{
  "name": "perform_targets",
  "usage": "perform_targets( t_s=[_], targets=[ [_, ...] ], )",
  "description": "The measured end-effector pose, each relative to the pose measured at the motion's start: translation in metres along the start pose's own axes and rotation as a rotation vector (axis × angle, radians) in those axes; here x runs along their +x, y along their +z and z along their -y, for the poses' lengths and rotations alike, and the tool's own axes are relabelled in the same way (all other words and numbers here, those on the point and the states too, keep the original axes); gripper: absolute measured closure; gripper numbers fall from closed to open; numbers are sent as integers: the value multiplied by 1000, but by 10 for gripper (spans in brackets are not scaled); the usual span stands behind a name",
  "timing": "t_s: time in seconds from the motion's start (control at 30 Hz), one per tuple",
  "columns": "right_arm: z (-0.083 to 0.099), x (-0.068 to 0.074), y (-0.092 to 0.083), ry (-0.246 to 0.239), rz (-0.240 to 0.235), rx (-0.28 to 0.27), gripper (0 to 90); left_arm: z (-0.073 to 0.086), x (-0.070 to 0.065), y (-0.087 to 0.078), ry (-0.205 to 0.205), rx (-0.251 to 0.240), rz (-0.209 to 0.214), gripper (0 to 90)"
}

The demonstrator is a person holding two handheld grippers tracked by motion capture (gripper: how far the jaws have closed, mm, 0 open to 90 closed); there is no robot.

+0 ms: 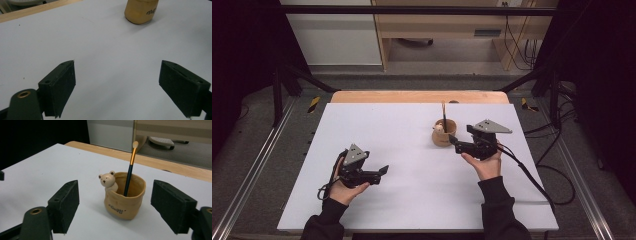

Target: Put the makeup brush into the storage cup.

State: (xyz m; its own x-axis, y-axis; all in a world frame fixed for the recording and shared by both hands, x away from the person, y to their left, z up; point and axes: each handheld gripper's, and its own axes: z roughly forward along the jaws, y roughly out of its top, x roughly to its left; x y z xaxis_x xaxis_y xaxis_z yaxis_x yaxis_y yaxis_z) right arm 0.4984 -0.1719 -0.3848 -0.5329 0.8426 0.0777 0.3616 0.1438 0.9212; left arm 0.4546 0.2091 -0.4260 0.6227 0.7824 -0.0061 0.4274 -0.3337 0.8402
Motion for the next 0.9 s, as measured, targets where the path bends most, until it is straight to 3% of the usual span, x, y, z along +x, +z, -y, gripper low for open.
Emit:
perform_targets(
  t_s=[0.4,0.9],
  targets=[
    [16,0,-32,-19,-33,2,64,1,4,-4,-18,-9,-3,129],
    [50,-18,-65,-15,-19,6,26,5,14,-14,-42,-24,-18,111]
  ],
)
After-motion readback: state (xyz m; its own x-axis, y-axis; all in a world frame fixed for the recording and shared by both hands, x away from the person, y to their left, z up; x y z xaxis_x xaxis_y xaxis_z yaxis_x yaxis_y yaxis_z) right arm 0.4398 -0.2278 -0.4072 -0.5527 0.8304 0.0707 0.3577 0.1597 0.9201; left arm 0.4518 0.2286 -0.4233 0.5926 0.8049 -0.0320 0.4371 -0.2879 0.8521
